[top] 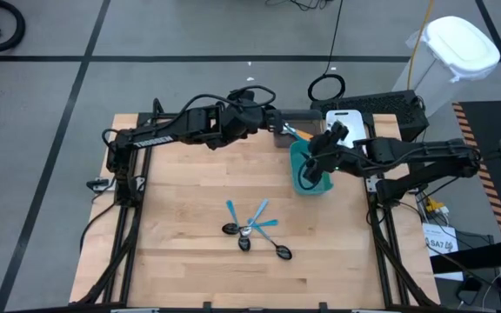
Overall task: Sort silverware by color (type)
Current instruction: Put the blue spoon into the green bin
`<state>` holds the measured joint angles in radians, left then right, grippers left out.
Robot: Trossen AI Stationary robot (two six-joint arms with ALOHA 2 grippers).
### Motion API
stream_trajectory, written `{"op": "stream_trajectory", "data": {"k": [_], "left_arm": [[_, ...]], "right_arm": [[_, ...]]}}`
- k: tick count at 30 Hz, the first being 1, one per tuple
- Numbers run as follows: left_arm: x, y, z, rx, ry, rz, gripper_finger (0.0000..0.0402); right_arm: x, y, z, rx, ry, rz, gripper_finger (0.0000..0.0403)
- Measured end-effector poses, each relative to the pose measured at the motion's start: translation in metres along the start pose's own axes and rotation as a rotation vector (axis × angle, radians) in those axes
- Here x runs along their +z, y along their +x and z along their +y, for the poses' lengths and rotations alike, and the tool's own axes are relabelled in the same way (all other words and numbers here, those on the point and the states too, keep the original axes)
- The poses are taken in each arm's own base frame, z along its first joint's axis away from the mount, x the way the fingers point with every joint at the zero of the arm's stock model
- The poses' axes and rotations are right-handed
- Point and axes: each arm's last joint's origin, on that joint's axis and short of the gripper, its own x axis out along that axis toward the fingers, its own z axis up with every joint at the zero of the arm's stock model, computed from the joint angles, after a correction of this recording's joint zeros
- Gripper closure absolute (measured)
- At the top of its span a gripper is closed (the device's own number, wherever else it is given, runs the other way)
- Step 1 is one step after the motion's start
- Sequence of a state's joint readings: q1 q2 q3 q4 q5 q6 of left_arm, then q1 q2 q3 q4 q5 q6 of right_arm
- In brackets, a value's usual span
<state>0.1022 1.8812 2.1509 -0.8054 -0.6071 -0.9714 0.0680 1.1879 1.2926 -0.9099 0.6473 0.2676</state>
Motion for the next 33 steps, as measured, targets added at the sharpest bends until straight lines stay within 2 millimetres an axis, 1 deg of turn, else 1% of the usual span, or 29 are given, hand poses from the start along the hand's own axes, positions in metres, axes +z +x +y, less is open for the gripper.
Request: {"op": "stream_trajectory", "data": {"k": [5,9,18,26,33], "left_arm": [[-0.0001,-0.0002,-0.0004,-0.003,0.007,-0.001,0.0385],[-0.0010,-0.0009,-0.0011,-0.005,0.019,0.000,0.0385],[-0.0031,-0.0030,-0.0025,0.002,0.039,-0.013,0.0385],[-0.0057,-0.0049,-0.0033,0.006,0.048,-0.009,0.0385],[-0.0069,-0.0059,-0.0042,0.002,0.061,-0.008,0.0385]], "right_arm": [[0.0014,0.0058,0.0051,0.022,-0.007,0.014,0.0200],[0.0015,0.0055,0.0048,0.022,0.027,0.011,0.0221],[0.0015,0.0051,0.0046,0.022,0.038,0.010,0.0252],[0.0014,0.0051,0.0044,0.020,0.040,0.010,0.0316],[0.0013,0.0050,0.0045,0.020,0.050,0.011,0.0320]]}}
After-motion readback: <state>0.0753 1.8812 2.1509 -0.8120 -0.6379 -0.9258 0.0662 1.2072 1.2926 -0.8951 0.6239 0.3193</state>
